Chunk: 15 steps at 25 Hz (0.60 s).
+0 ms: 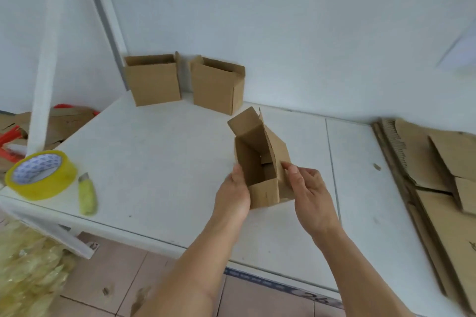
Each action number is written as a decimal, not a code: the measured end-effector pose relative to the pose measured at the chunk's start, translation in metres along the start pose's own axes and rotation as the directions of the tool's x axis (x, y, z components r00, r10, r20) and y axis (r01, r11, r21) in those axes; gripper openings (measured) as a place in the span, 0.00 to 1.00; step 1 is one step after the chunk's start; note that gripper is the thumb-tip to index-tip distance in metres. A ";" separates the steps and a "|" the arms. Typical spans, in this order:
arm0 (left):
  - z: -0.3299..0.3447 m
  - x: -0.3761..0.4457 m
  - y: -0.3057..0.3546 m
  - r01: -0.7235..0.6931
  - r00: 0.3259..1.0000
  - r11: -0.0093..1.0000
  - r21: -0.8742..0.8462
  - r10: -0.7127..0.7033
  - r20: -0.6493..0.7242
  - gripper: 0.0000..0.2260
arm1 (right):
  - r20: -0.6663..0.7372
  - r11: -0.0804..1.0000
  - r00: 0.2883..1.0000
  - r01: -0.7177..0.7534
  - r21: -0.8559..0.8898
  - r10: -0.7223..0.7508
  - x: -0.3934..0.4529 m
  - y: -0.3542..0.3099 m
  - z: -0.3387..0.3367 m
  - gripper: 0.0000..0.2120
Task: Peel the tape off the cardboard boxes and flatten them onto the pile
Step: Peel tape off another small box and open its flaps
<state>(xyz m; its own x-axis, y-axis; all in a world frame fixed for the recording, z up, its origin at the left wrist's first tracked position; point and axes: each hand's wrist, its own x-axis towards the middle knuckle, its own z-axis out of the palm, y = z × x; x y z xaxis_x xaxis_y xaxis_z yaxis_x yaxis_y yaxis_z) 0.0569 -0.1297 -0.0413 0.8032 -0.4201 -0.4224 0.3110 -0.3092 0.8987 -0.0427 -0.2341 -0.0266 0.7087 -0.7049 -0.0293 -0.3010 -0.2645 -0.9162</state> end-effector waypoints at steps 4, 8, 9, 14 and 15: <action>0.016 -0.006 -0.006 -0.626 0.493 0.378 0.682 0.870 -0.029 0.28 | 0.018 0.999 1.000 -0.011 0.049 0.010 0.004 0.014 -0.015 0.20; 0.020 -0.009 -0.004 -0.828 0.488 0.381 0.411 0.850 0.195 0.32 | 0.131 0.977 0.991 -0.060 0.204 0.033 0.007 0.017 -0.019 0.21; 0.018 -0.014 0.000 -0.796 0.554 0.479 0.370 0.823 0.128 0.31 | 0.140 0.967 0.989 -0.080 0.242 0.046 0.007 0.016 -0.021 0.21; -0.006 -0.021 0.006 -0.281 0.940 0.925 0.257 0.319 -0.120 0.19 | 0.108 0.918 0.987 -0.150 0.366 0.118 0.012 0.012 -0.028 0.25; -0.011 -0.016 0.001 -0.206 0.969 0.952 0.228 0.231 -0.090 0.17 | 0.110 0.914 0.985 -0.168 0.369 0.136 0.014 0.014 -0.029 0.26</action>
<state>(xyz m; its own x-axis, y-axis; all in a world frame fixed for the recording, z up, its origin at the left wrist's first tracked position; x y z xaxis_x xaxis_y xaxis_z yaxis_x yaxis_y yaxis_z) 0.0500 -0.1140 -0.0325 0.8958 -0.4013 -0.1911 0.0151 -0.4022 0.9154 -0.0558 -0.2667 -0.0279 0.7269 -0.6576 -0.1979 -0.1584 0.1198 -0.9801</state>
